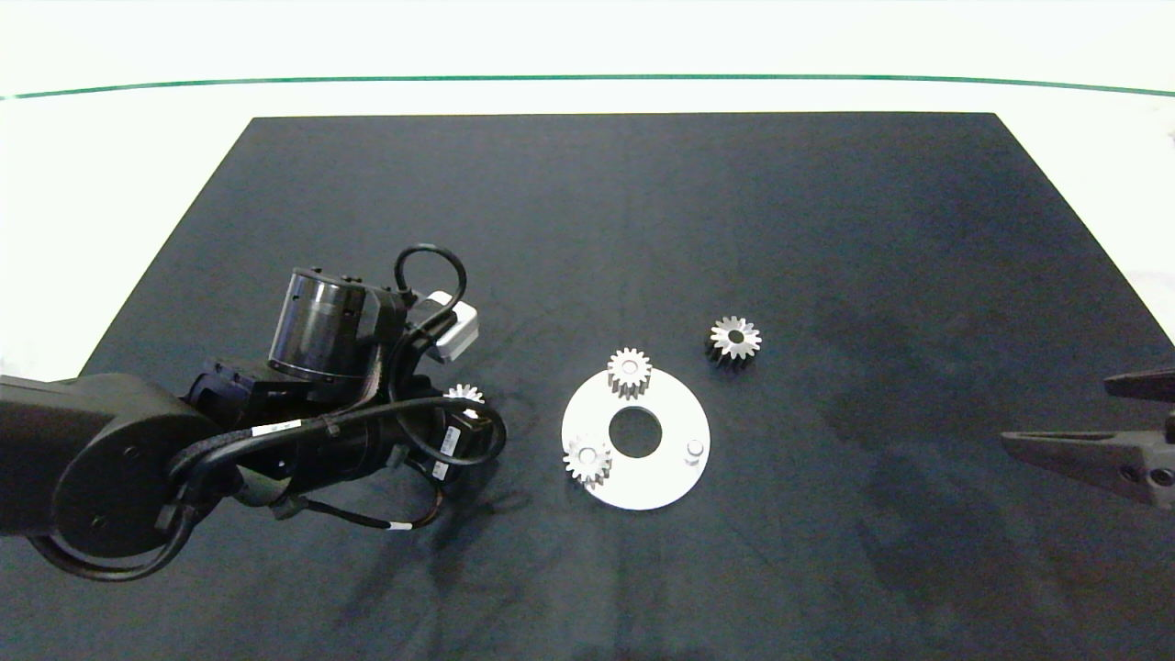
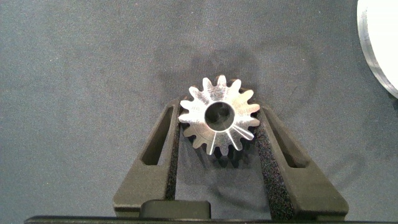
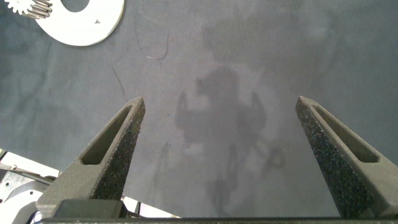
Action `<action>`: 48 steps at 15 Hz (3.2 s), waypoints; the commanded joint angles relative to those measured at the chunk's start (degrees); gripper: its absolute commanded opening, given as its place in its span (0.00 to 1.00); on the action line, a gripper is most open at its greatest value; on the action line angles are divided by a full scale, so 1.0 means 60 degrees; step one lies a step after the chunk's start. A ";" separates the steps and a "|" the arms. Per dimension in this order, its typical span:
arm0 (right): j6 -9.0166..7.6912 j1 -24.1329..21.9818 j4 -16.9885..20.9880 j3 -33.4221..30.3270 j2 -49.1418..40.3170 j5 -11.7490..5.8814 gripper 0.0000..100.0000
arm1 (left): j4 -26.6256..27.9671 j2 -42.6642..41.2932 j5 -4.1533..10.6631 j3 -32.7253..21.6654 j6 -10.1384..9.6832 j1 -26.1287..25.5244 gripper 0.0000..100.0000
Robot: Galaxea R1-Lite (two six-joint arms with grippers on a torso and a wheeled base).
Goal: Remove an incorrectly installed larger gear and replace it with the correct smaller gear
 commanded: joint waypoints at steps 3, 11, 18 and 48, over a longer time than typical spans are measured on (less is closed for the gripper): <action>-0.0005 0.0005 0.0034 0.0000 0.0004 -0.0011 1.00 | -0.0027 0.0017 0.0014 0.0015 0.0016 -0.0003 0.29; -0.0005 0.0005 0.0034 0.0117 -0.0099 -0.0011 1.00 | 0.0896 -0.0466 0.0014 -0.0337 0.0016 -0.0120 0.22; -0.0019 -0.0039 0.0049 0.0483 -0.0949 -0.0084 1.00 | 0.2317 -0.2077 0.0029 -0.0586 -0.0057 -0.0809 0.22; 0.0156 -0.1973 0.0811 0.2168 -0.5079 -0.0099 1.00 | 0.1292 0.1731 0.1758 -0.3457 -0.0496 -0.5159 0.22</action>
